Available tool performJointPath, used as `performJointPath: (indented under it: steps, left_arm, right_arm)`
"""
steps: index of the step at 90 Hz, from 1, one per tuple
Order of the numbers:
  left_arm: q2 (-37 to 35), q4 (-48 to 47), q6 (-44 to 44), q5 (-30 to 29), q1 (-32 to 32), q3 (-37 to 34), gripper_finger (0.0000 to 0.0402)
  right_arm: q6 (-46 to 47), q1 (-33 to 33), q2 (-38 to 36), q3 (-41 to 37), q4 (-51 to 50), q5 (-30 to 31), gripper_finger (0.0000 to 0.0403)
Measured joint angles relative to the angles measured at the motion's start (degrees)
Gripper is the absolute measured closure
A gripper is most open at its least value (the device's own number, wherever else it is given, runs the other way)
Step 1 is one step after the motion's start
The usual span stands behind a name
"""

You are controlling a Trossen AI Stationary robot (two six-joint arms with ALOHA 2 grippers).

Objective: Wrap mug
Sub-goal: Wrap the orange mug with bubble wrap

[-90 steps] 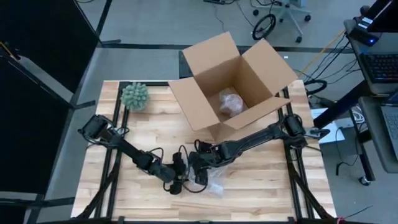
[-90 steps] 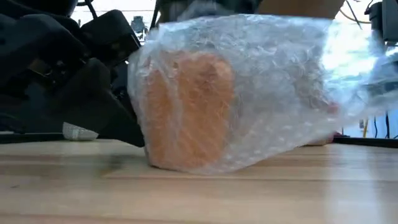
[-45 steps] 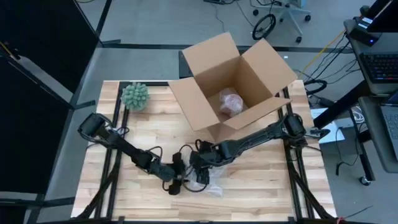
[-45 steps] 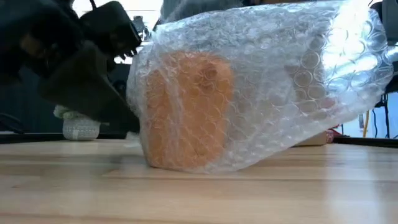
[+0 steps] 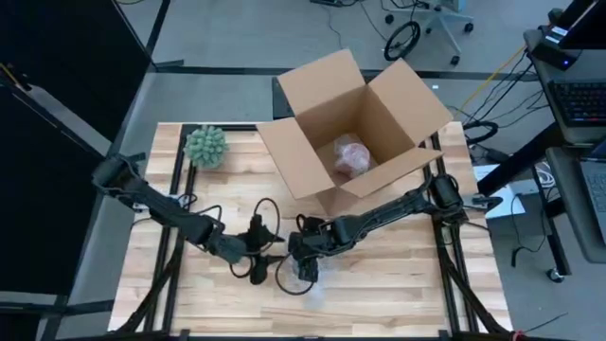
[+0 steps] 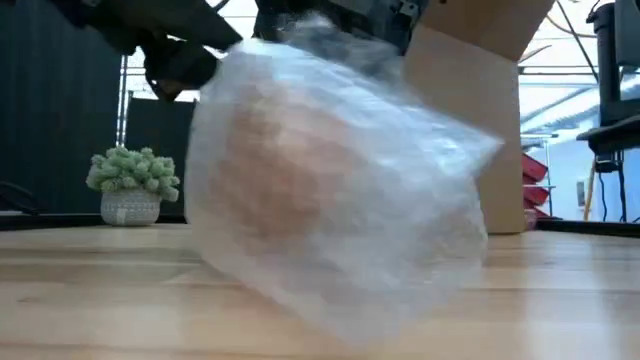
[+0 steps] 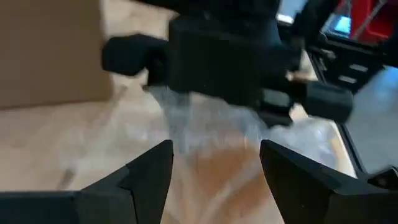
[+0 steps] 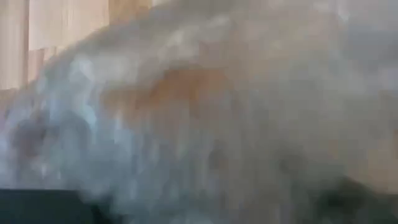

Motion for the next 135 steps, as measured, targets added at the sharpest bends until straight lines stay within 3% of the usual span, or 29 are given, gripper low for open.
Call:
performJointPath:
  steps: [27, 50, 71, 96, 135]
  left_arm:
    - [0.8, -5.9, -1.8, 0.0, -1.0, -0.3, 0.0173]
    - [-2.6, 0.0, 6.3, -8.1, -3.7, 1.9, 0.0173]
    - [4.0, 2.4, 5.7, -8.2, -2.2, 1.8, 0.0173]
    - [11.9, 13.2, 7.4, -6.6, -1.3, 3.6, 0.0173]
    - [15.1, 9.7, 3.4, -4.5, -1.2, 3.9, 0.0173]
  right_arm:
    - [0.1, 0.0, 0.0, 0.0, 0.0, 0.0, 0.0195]
    - [0.2, -0.1, 0.0, 0.0, -0.1, -0.1, 0.0195]
    - [0.2, -0.1, 0.0, 0.0, 0.0, -0.2, 0.0195]
    - [-0.4, -0.1, 0.0, -0.1, -0.3, -0.4, 0.0195]
    - [-0.8, -0.3, 0.0, 0.9, -2.2, -0.7, 0.0195]
